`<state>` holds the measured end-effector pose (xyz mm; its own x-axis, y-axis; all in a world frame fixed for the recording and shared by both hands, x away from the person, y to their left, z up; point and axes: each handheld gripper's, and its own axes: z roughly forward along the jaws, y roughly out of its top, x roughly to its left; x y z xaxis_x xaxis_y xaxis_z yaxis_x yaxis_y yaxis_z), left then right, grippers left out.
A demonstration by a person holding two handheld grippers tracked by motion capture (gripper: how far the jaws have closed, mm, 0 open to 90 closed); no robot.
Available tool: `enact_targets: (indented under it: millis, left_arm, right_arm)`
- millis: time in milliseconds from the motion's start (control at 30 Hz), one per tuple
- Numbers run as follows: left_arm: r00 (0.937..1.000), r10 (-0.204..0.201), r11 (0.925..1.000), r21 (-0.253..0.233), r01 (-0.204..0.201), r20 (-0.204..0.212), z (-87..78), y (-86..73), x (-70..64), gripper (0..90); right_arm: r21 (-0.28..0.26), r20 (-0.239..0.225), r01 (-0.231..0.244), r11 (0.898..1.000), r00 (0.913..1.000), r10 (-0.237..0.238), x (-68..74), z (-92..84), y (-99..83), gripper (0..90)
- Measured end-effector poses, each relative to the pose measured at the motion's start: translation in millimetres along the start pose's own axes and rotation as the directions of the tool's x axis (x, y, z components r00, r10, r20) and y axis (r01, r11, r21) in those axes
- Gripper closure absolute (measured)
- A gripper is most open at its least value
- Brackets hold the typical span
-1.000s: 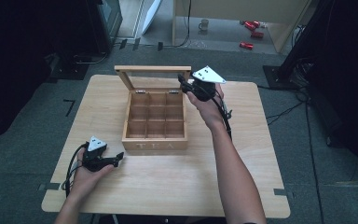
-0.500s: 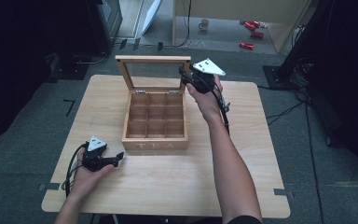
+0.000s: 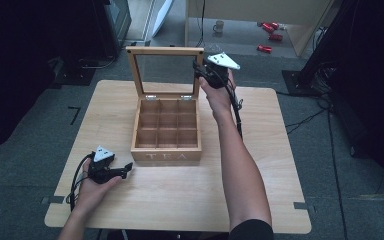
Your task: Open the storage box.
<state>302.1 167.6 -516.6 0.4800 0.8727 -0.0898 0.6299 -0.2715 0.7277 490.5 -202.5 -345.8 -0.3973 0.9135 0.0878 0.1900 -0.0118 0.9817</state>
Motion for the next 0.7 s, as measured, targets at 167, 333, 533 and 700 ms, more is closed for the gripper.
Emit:
enact_targets:
  millis: [167, 333, 533, 700]
  left_arm:
    - [1.0000, -0.001, 1.0000, 0.001, 0.001, 0.000, 0.1, 0.2, 0.2, 17.8]
    - [1.0000, -0.001, 1.0000, 0.000, 0.001, 0.001, 0.3, 0.4, 0.7, 17.7]
    - [1.0000, -0.003, 1.0000, -0.001, 0.003, 0.004, 0.4, 0.7, 1.2, 17.7]
    - [1.0000, -0.006, 1.0000, -0.002, 0.006, 0.006, 0.4, 0.7, 1.4, 17.7]
  right_arm:
    - [-0.008, 0.034, -0.051, 0.999, 0.9981, 0.051, -3.5, 15.1, 1.8, 65.6]
    - [0.008, 0.072, -0.067, 0.998, 0.9953, 0.066, -4.7, 27.8, 4.9, 66.2]
    - [0.032, 0.106, -0.087, 0.996, 0.9908, 0.083, -6.4, 41.0, 8.2, 66.4]
    - [0.047, 0.128, -0.109, 0.993, 0.9865, 0.102, -8.4, 50.8, 9.7, 66.5]
